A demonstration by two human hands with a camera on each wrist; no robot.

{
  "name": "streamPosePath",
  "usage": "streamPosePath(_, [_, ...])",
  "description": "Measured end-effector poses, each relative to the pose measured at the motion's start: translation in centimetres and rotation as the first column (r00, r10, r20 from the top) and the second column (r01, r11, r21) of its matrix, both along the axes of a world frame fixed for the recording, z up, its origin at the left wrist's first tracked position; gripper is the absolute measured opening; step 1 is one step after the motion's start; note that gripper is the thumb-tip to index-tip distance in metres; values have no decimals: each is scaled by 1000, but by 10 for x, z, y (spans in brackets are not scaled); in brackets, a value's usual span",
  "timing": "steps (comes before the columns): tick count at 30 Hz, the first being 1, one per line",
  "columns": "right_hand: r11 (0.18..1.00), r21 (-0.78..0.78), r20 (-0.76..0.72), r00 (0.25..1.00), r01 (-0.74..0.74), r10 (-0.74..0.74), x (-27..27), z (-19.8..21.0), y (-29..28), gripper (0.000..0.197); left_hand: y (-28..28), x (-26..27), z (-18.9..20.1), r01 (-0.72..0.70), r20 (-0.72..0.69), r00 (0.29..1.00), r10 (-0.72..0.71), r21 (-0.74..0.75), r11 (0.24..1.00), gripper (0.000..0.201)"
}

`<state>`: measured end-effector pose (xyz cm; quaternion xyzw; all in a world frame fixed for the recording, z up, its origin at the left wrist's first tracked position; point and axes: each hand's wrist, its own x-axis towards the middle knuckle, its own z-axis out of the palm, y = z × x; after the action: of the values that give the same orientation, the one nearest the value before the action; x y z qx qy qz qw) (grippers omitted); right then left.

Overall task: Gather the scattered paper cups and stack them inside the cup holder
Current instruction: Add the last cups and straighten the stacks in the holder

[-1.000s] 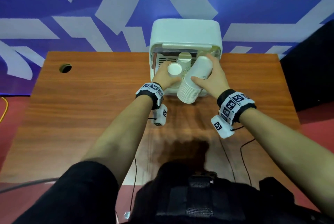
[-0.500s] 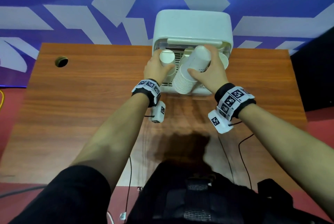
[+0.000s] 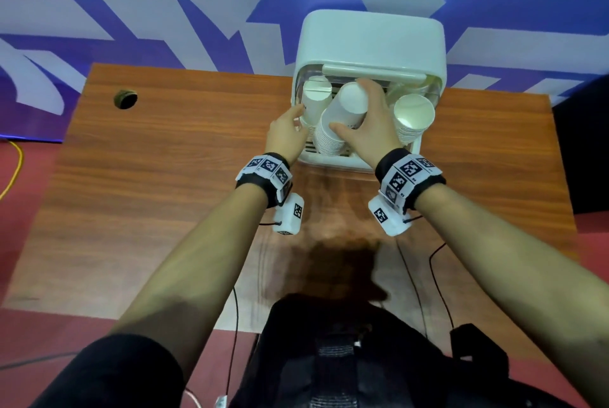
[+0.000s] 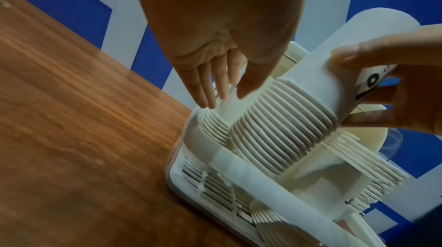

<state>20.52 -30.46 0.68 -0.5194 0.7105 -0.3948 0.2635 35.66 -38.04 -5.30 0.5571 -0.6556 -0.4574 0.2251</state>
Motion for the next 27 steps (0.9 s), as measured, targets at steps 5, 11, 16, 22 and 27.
streamPosePath(5, [999,19,-41,999,-34,35,6,1,-7,76,6,-1,-10,103,-152,986,-64,267,958,89])
streamPosePath(11, [996,68,-115,991,-55,62,-7,2,-2,79,0,-8,-11,123,-96,991,-92,403,907,59])
streamPosePath(16, [992,112,-156,985,-55,72,-17,4,0,82,-10,-22,-13,107,-199,980,6,550,828,60])
streamPosePath(22, [991,124,-146,988,-42,60,-23,3,4,85,-14,-33,1,7,-276,925,260,697,717,19])
streamPosePath(27, [992,110,-141,987,-68,83,-26,3,9,86,-8,-35,-3,46,-420,783,458,774,632,45])
